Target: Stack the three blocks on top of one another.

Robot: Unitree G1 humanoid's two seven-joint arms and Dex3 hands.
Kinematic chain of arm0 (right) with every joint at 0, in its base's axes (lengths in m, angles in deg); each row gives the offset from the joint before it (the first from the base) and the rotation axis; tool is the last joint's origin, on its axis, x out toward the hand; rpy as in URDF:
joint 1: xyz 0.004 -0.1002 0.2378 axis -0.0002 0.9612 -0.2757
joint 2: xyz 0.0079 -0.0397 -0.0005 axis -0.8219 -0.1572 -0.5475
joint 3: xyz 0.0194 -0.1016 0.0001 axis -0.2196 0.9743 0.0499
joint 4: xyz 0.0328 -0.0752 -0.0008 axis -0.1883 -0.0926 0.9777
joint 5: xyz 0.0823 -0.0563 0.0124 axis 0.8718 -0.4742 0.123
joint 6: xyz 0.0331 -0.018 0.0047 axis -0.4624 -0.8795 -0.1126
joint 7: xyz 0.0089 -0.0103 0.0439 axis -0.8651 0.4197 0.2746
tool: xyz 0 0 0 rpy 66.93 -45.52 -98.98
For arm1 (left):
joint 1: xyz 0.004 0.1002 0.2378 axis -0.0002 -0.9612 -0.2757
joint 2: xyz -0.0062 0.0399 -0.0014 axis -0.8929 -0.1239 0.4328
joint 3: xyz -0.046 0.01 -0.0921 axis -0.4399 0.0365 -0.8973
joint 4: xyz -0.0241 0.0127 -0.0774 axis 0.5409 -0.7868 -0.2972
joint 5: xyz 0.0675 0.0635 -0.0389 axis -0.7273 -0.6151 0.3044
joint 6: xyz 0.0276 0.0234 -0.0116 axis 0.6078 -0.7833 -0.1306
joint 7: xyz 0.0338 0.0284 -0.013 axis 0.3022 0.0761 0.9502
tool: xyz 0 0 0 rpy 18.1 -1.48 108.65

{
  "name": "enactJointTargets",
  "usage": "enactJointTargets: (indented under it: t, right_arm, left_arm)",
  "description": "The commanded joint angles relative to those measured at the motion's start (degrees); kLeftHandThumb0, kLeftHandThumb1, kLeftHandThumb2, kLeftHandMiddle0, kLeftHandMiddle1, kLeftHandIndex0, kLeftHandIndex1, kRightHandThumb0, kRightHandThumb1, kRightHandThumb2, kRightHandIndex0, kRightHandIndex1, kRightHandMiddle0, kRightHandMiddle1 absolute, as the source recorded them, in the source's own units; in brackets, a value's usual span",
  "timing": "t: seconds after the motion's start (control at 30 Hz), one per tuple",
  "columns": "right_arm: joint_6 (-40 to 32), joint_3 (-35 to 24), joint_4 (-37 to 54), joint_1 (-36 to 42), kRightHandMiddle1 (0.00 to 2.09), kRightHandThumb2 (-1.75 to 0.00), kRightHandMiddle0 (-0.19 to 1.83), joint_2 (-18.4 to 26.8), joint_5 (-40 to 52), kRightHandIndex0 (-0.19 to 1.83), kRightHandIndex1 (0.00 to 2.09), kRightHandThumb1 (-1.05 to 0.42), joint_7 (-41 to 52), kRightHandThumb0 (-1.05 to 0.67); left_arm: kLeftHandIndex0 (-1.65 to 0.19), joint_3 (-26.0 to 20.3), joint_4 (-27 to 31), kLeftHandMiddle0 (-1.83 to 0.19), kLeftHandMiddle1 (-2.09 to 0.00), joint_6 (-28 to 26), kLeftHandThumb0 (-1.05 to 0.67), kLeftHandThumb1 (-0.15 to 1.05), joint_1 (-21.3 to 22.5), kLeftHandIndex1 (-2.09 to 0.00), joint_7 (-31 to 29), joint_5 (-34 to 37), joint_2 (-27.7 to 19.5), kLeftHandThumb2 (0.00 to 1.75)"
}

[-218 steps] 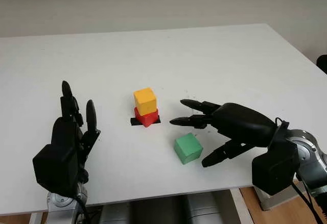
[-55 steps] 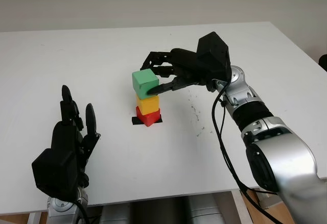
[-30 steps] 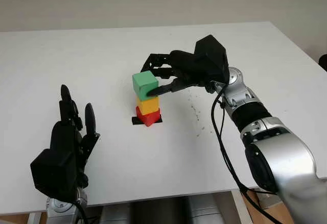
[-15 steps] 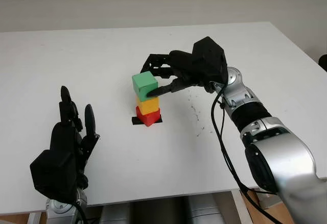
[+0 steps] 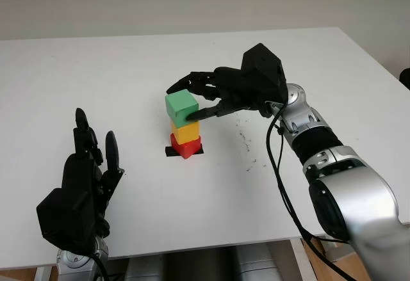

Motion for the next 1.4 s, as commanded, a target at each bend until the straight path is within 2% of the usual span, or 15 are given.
enactJointTargets:
  t: [0.0, 0.1, 0.33, 0.53, 0.63, 0.8, 1.03, 1.37]
  right_arm:
    - [0.72, -0.53, 2.17, -0.24, 0.05, -0.06, -0.16, 0.91, 0.83, -0.19, 0.00, -0.88, 1.01, -0.70]
    - [0.22, -0.86, 4.06, 0.38, 0.01, -0.05, -0.19, 1.55, 1.93, -0.19, 0.00, -0.87, 2.80, -0.74]
    - [5.12, -1.92, 6.68, 2.16, 0.00, -0.06, -0.19, 3.58, 4.23, -0.19, 0.00, -0.91, 5.21, -0.93]
    - [1.09, -6.06, 10.84, 4.83, 0.00, -0.09, -0.19, 5.23, 9.28, -0.19, 0.00, -0.99, 4.61, -1.04]
    - [-4.24, -9.98, 18.13, 9.74, 0.00, -0.47, -0.19, 4.14, 13.20, -0.19, 0.00, -1.04, -1.80, -0.99]
    - [-7.64, -13.36, 27.02, 17.17, 0.00, -0.72, -0.19, 1.79, 16.89, -0.19, 0.00, -1.05, -10.46, -0.89]
    - [-13.55, -13.20, 36.67, 27.52, 0.00, -0.74, -0.19, 0.65, 17.59, -0.19, 0.00, -1.05, -16.47, -0.82]
    - [-18.29, -12.92, 47.24, 34.99, 0.00, -0.79, -0.19, -1.15, 18.93, -0.19, 0.00, -1.05, -20.98, -0.80]
  left_arm:
    - [0.17, -0.16, 0.89, 0.16, -0.06, 0.47, -0.71, 1.05, 0.24, -0.06, 0.00, -0.13, -0.38, 0.63]
    - [0.16, -0.17, 0.96, 0.16, -0.06, 0.19, -0.70, 1.05, 0.32, -0.06, -0.10, 0.00, -0.38, 0.64]
    - [0.17, -0.11, 0.86, 0.16, -0.05, 0.00, -0.71, 1.05, 0.47, -0.05, -0.22, 0.13, -0.46, 0.64]
    - [0.17, -0.18, 0.71, 0.16, -0.05, 0.28, -0.72, 1.05, 0.30, -0.05, -0.13, 0.36, -0.39, 0.62]
    - [0.18, -0.27, 0.59, 0.17, -0.05, 0.39, -0.71, 1.05, 0.22, -0.05, -0.30, 0.61, -0.53, 0.63]
    - [0.18, -0.56, 0.38, 0.17, -0.05, 0.33, -0.72, 1.05, 0.54, -0.05, -0.55, 0.72, -1.10, 0.62]
    - [0.17, -1.10, -0.94, 0.16, -0.06, -0.62, -0.70, 1.05, 3.13, -0.06, -0.98, -0.17, -3.28, 0.65]
    - [0.15, -1.68, -5.59, 0.13, -0.07, 1.25, -0.69, 1.05, 8.25, -0.07, -1.64, -0.83, -5.86, 0.66]
